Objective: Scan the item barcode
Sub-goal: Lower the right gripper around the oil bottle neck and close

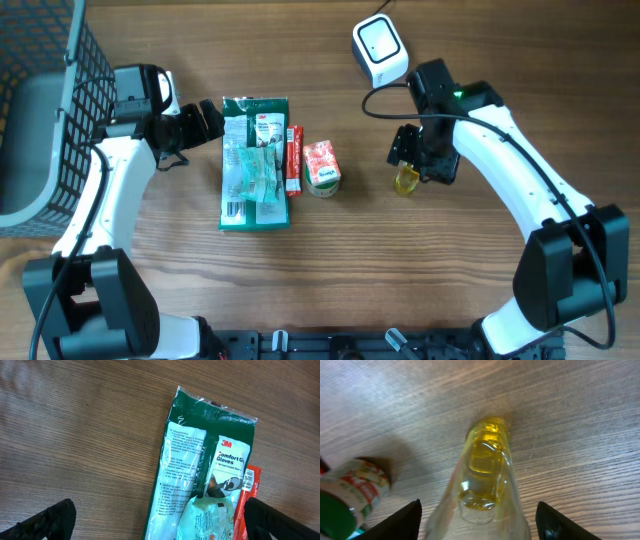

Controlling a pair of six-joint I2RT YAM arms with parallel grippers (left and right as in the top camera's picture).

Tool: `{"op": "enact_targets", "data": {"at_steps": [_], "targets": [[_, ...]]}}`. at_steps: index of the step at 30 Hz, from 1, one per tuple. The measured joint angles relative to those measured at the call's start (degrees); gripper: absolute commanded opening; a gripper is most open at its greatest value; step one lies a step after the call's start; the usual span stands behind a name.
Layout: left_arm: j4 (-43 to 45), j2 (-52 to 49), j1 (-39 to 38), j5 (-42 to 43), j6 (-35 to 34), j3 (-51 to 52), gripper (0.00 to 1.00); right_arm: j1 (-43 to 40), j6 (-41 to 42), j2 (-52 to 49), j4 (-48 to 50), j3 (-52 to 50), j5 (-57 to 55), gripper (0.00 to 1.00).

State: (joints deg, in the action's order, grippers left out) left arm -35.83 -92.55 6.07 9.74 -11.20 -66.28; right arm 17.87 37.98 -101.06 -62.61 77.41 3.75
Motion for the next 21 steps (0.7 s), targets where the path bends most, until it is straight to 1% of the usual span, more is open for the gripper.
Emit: {"op": "enact_targets", "data": {"at_steps": [5, 8, 11, 21], "targets": [[0.02, 0.00, 0.00, 0.00, -0.02, 0.00, 1.00, 0.00, 0.39, 0.02, 0.13, -0.39, 0.00, 0.66], [0.00, 0.00, 0.00, 0.00, 0.00, 0.00, 1.00, 0.00, 0.39, 0.02, 0.13, -0.39, 0.00, 0.68], [0.02, 0.00, 0.00, 0.00, 0.00, 0.00, 1.00, 0.00, 0.39, 0.02, 0.15, -0.39, 0.00, 0.74], [0.00, 0.00, 0.00, 0.00, 0.00, 0.00, 1.00, 0.00, 0.44, 0.02, 0.15, 0.11, 0.00, 0.72]]}}
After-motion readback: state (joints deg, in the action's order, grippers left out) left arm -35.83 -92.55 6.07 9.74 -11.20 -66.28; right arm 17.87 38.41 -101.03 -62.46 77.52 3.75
